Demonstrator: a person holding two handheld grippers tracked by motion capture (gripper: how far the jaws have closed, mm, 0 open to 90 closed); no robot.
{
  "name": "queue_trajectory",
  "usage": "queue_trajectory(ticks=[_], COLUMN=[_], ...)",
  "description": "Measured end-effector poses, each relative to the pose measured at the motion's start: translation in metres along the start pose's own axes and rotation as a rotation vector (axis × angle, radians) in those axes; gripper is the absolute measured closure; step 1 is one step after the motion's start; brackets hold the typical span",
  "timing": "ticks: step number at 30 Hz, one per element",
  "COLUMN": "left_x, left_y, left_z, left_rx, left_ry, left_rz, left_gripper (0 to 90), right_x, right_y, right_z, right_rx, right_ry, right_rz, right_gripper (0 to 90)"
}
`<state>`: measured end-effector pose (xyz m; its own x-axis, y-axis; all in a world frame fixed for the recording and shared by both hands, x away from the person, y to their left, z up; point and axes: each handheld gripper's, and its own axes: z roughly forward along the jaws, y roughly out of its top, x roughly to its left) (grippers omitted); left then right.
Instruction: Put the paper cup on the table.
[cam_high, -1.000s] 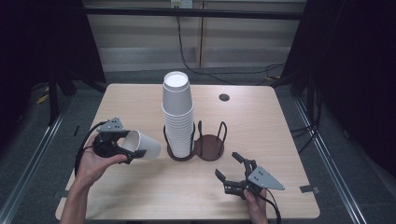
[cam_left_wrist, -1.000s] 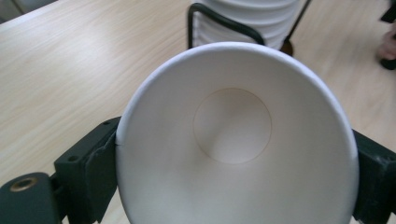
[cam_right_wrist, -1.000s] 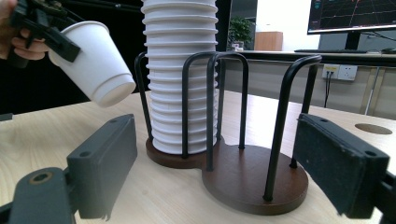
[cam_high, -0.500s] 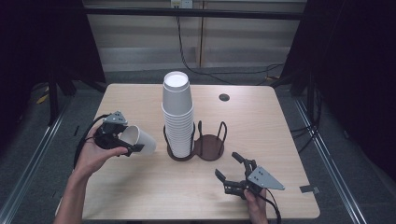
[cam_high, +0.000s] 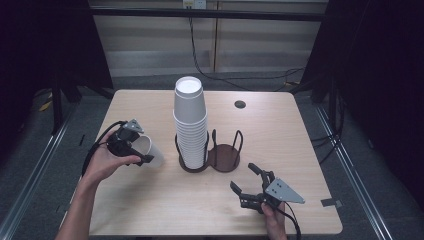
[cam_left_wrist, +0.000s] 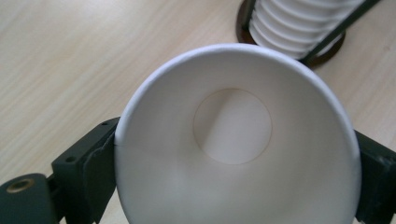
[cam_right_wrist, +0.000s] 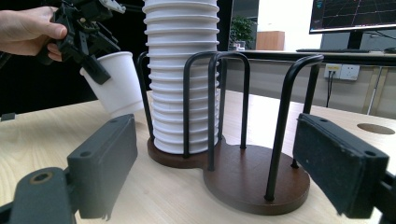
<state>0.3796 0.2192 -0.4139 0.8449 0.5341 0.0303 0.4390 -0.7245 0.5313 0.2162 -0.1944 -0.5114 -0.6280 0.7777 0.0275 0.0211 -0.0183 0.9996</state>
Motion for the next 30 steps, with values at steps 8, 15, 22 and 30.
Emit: queue_trajectory(ticks=[8, 15, 22, 30], left_x=[-0.001, -0.003, -0.003, -0.001], left_y=[0.006, 0.01, 0.009, 0.003], left_z=[0.012, 0.02, 0.031, 0.037], left_rx=[0.067, 0.098, 0.102, 0.098], left_ry=[0.016, 0.047, 0.028, 0.013], left_rz=[0.022, 0.034, 0.009, -0.023], left_gripper=[6.5, 3.3, 5.2, 7.8], right_x=[0.0, 0.0, 0.0, 0.0], right_y=[0.0, 0.0, 0.0, 0.0], right_z=[0.0, 0.0, 0.0, 0.0], right_rx=[-0.001, 0.0, 0.0, 0.0], right_ry=[0.0, 0.0, 0.0, 0.0], right_rz=[0.0, 0.0, 0.0, 0.001], right_gripper=[13.5, 13.5, 13.5, 13.5])
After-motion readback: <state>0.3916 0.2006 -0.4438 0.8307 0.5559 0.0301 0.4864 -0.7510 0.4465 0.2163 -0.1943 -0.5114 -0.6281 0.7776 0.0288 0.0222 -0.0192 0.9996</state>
